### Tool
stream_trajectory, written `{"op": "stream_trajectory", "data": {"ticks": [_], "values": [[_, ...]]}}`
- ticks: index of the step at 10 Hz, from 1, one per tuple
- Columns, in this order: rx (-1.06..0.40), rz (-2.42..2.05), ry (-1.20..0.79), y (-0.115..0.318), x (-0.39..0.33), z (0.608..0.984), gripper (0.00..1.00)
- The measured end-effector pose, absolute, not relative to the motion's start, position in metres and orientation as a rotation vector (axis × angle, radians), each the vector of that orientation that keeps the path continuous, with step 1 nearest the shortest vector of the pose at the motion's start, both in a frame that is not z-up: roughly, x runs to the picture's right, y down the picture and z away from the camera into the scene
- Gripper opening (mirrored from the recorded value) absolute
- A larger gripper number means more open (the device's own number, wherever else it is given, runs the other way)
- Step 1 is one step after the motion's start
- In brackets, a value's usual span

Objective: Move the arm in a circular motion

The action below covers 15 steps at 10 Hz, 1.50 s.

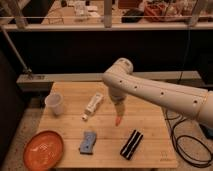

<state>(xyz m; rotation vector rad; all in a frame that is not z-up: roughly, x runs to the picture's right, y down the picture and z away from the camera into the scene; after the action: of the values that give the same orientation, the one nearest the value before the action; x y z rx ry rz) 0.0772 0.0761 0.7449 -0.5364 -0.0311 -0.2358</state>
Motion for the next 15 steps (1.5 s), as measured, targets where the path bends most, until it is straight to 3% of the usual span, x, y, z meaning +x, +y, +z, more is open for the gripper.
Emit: {"op": "stream_trajectory", "data": {"ticks": [11, 15], "values": [[-0.545, -0.216, -0.025, 0.077, 0.152, 0.738, 0.8], [-0.545, -0.263, -0.033, 0.083, 0.142, 0.729, 0.8]]}}
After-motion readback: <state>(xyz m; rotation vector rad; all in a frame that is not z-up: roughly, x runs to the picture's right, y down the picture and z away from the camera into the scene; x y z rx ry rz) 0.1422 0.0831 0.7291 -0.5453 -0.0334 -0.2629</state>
